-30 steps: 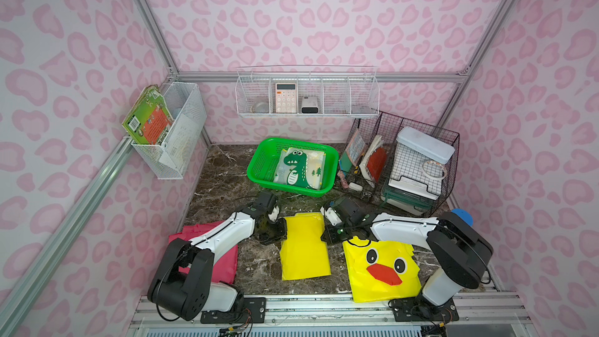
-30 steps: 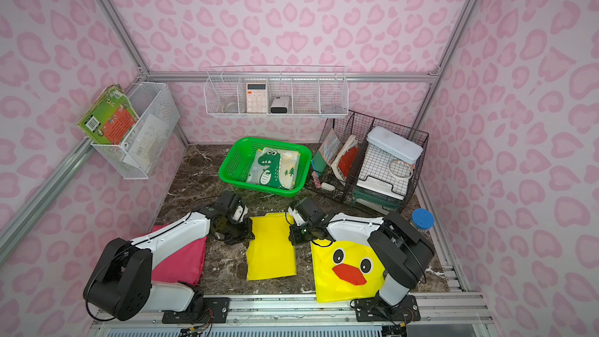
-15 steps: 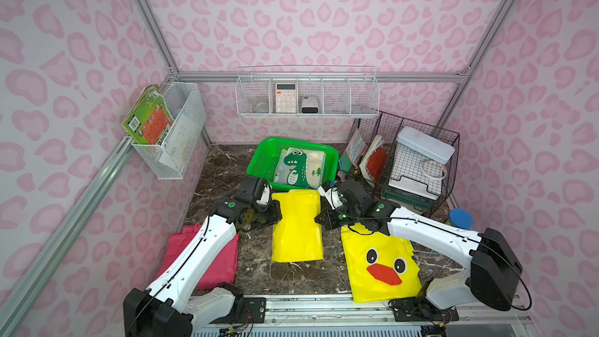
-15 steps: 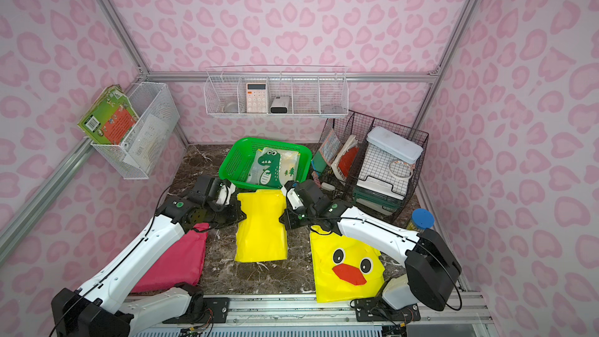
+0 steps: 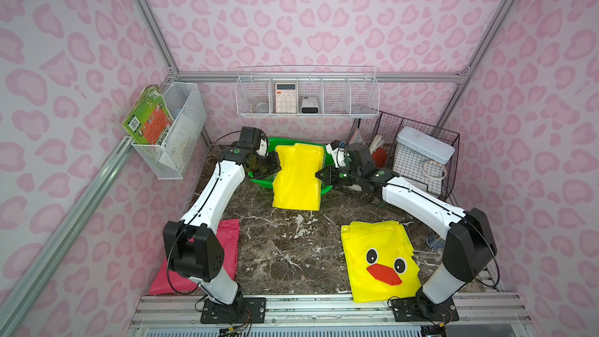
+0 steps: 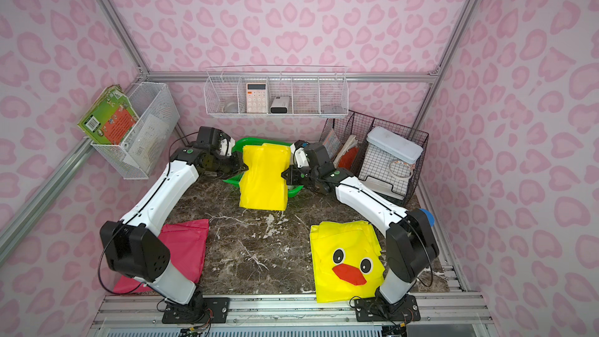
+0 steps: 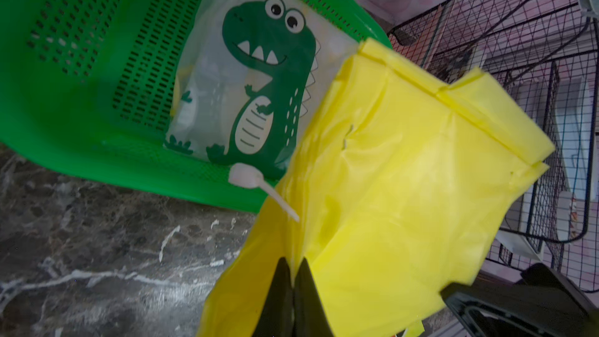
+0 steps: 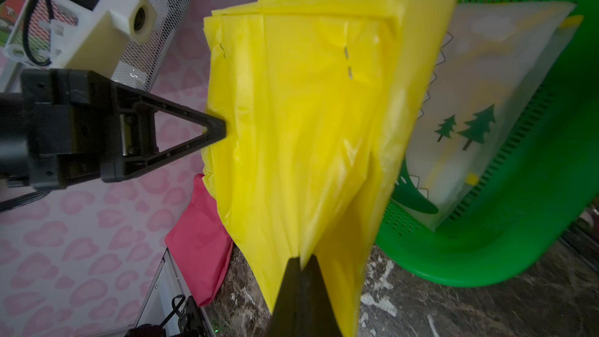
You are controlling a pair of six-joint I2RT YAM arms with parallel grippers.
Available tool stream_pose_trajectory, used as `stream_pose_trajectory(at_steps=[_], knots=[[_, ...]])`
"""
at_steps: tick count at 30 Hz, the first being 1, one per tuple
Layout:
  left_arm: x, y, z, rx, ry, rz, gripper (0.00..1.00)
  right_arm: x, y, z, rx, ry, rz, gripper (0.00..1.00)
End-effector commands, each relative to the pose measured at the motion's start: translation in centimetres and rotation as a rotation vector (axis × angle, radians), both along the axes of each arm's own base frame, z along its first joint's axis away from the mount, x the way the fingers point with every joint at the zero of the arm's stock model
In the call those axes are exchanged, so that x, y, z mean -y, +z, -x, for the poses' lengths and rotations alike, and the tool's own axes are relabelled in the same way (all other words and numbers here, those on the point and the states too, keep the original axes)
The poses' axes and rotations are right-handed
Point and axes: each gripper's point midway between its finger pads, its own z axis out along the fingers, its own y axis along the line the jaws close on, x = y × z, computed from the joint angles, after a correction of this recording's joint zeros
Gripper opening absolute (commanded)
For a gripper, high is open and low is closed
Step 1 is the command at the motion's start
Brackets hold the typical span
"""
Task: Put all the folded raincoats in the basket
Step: Place the raincoat in the basket.
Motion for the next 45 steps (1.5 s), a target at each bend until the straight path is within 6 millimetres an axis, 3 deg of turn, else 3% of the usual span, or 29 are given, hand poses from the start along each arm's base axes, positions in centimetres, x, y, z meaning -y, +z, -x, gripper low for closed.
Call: stream_pose_trajectory(at_steps=[1, 9, 16, 24, 35, 39, 45], knots=[[0.3, -0.6, -3.1, 0.009, -0.042, 0.036, 0.00, -0.7, 0.8, -2.3, -0.022, -0.014, -0.092, 0.00], [-0.3, -2.3, -9.8, 0.032, -0.047, 0.086, 0.00, -0.9, -1.8, -8.3, -0.047, -0.093, -0.080, 0.00], [-0.7, -4.5, -12.8, 0.029, -0.042, 0.078, 0.00, -1.1, -4.2, -11.8, -0.053, -0.140, -0.020, 0.00], [-1.1, -7.3, -13.2, -0.020, -0.052, 0.038, 0.00, -2.3, -7.2, -11.6, -0.099, -0.113, 0.029, 0.00], [-1.4, -8.1, -12.3, -0.072, -0.060, 0.021, 0.00, -2.6, -9.7, -9.9, -0.124, -0.104, 0.076, 0.00], [-1.5, -8.1, -12.0, -0.075, -0.062, 0.016, 0.13, -2.3, -9.7, -10.1, -0.119, -0.113, 0.085, 0.04], [-1.8, -6.2, -12.2, -0.024, -0.056, -0.001, 0.58, -2.0, -9.5, -10.4, -0.113, -0.126, 0.103, 0.35]])
